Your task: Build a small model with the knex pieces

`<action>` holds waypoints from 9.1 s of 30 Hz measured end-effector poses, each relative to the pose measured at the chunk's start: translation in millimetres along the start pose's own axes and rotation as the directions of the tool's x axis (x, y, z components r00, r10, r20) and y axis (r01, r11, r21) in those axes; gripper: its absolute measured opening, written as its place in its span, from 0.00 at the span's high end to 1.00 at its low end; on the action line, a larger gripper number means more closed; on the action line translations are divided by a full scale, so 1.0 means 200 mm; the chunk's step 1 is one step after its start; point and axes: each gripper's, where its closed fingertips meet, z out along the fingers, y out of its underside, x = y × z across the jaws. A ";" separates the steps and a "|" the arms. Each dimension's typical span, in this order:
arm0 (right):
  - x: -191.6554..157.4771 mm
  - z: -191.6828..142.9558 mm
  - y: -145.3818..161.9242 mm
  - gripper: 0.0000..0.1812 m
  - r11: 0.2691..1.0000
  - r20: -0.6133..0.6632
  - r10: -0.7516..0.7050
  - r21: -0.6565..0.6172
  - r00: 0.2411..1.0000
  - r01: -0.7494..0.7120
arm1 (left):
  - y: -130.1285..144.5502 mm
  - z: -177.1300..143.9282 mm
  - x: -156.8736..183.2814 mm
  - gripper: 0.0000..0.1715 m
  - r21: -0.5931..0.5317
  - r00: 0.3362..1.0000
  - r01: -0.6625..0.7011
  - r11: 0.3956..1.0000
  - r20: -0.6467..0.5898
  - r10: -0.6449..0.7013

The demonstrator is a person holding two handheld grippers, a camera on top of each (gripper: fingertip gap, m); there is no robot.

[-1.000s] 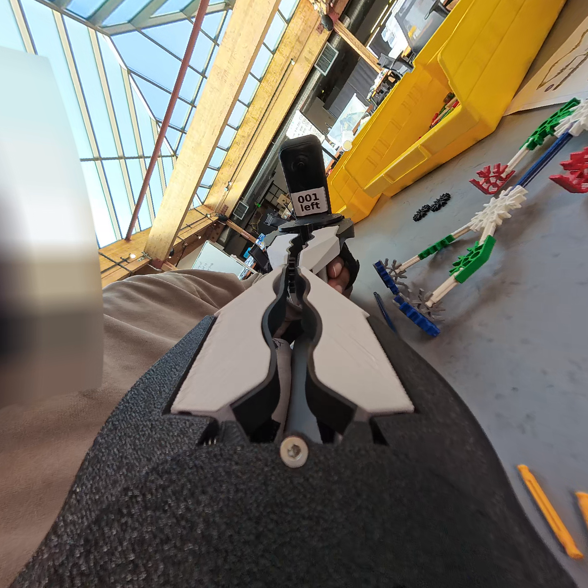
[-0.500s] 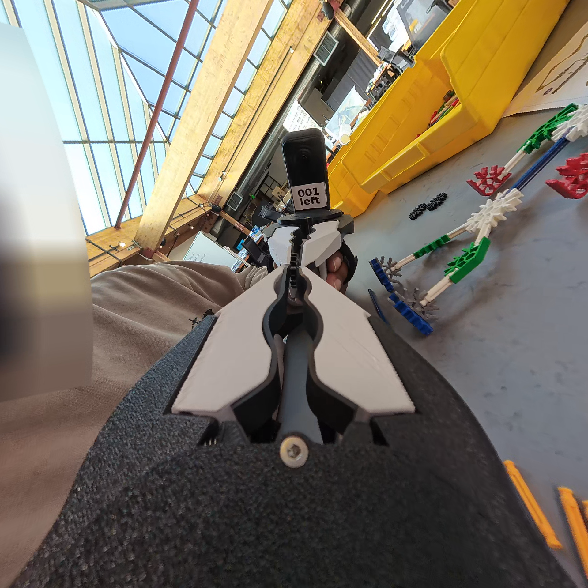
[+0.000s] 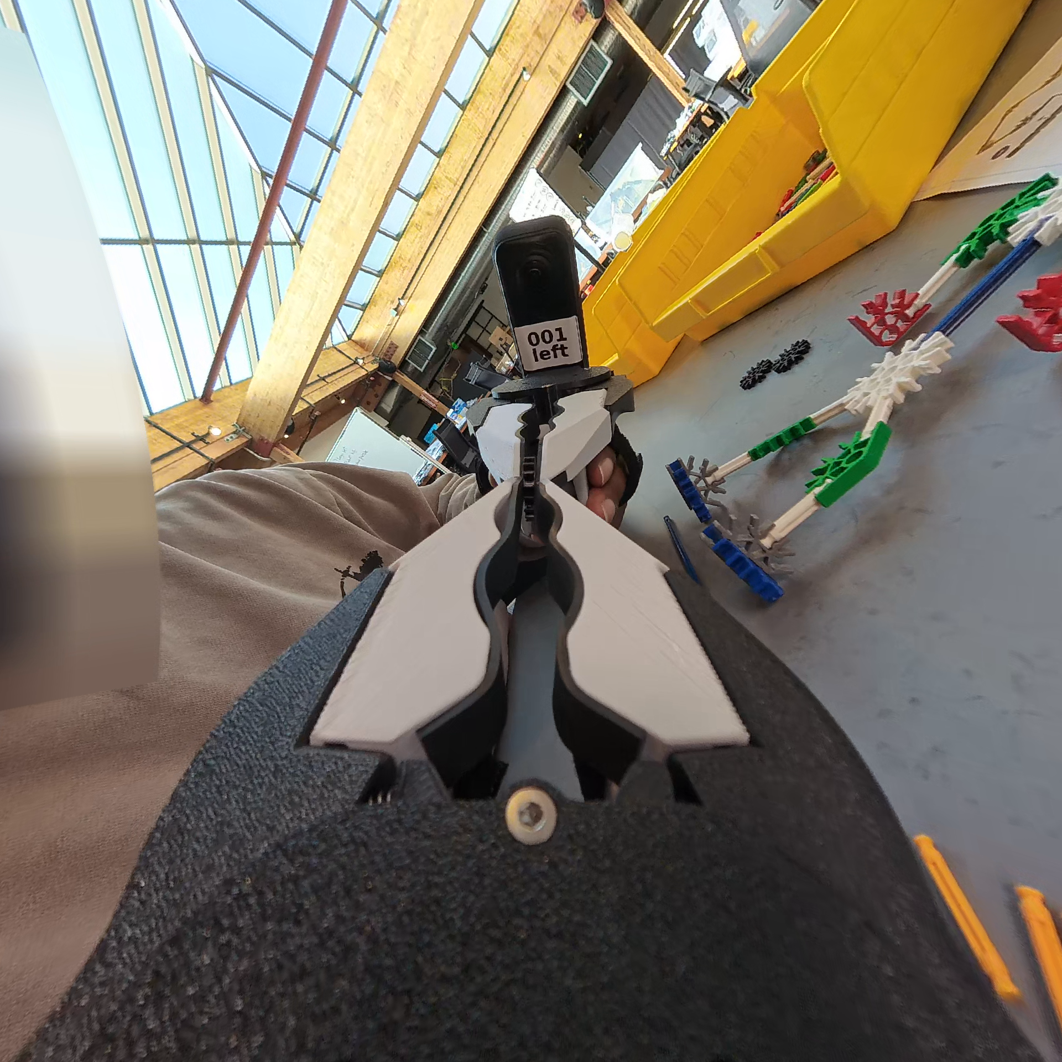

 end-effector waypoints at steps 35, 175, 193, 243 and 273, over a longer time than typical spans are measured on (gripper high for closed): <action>0.36 -0.48 0.27 0.97 0.480 -0.199 -0.778 -0.800 0.596 0.360 | 0.08 0.01 -0.05 0.99 -0.076 0.997 0.070 0.995 0.032 -0.068; 0.12 -0.10 0.04 0.99 0.930 -0.315 -0.357 -0.209 0.879 0.303 | 0.01 0.05 -0.19 0.99 -0.642 -0.060 -0.751 0.153 0.297 0.953; 0.08 -0.07 0.11 1.00 0.859 -0.226 -0.482 -0.309 0.846 0.407 | 0.06 0.04 -0.11 0.98 -0.657 -0.360 -0.719 -0.226 0.075 0.930; 0.22 -0.28 0.39 1.00 0.726 -0.285 -0.514 -0.646 0.809 0.234 | 0.44 0.05 -0.23 0.87 -0.674 0.806 -0.241 0.699 0.262 0.531; 0.22 -0.26 0.54 1.00 0.317 0.010 -0.787 -0.852 0.617 0.417 | 0.59 0.09 -0.16 0.88 -0.727 0.781 -0.551 0.410 -0.276 0.560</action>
